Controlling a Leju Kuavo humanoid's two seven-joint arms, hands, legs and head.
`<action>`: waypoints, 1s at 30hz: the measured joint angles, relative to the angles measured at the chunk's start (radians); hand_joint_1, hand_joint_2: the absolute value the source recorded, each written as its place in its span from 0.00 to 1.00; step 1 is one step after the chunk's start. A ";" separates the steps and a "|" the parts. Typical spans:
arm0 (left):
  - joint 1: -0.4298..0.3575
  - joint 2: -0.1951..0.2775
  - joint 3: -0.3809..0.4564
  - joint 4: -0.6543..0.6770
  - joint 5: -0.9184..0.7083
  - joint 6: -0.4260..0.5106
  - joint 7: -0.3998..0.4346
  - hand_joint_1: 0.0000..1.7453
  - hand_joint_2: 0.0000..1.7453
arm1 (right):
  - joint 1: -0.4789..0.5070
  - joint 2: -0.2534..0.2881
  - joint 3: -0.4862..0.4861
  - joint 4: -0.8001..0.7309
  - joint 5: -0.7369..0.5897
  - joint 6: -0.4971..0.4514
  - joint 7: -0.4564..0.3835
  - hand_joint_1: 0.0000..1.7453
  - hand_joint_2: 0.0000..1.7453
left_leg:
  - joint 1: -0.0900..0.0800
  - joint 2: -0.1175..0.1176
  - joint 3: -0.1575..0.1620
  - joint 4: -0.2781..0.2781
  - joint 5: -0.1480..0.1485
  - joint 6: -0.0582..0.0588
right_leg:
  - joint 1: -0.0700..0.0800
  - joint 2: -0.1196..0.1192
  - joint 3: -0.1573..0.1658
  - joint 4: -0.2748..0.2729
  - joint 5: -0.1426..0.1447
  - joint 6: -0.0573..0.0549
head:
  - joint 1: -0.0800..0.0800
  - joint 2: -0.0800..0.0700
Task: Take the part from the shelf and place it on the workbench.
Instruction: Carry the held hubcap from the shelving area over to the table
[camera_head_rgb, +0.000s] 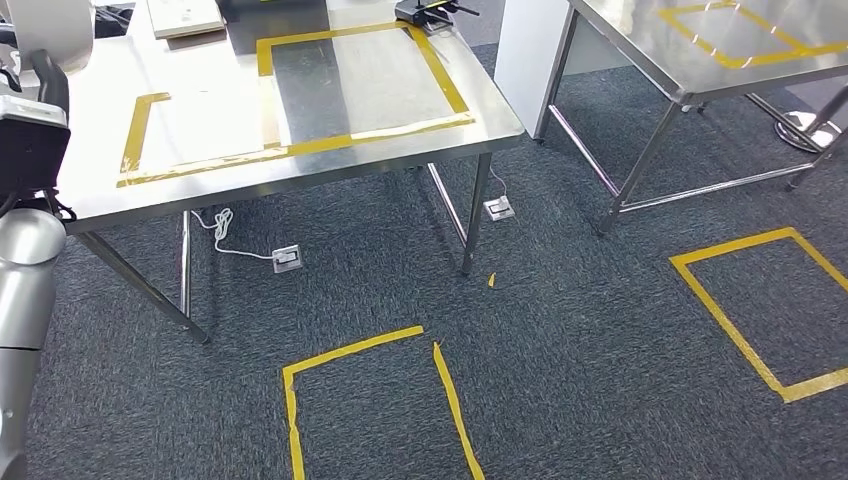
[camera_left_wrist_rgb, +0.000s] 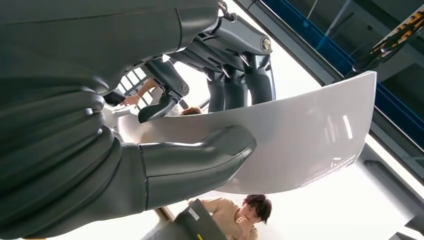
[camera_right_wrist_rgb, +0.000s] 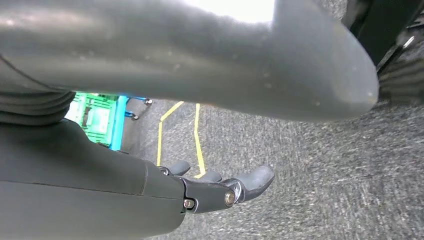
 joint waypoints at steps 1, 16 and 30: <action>0.001 0.000 0.000 0.001 0.000 0.000 0.000 1.00 1.00 | 0.001 0.000 0.000 0.000 0.001 0.000 0.000 0.00 0.00 | 0.000 -0.001 0.004 0.002 -0.005 0.000 | 0.000 0.000 -0.020 0.017 0.012 0.000 | 0.000 0.000; 0.006 0.007 0.002 0.012 0.012 0.001 -0.007 1.00 1.00 | 0.001 0.001 -0.003 0.000 0.004 -0.002 0.000 0.00 0.00 | 0.002 -0.002 -0.125 0.276 -0.127 -0.062 | -0.001 0.001 0.128 -0.270 0.124 -0.054 | -0.004 0.000; 0.003 0.015 0.005 0.014 0.013 0.001 -0.012 1.00 1.00 | -0.002 0.002 -0.008 0.000 0.004 -0.006 -0.003 0.00 0.00 | -0.001 0.001 -0.003 0.002 0.000 0.005 | 0.002 0.001 0.023 -0.019 -0.006 -0.001 | 0.006 0.000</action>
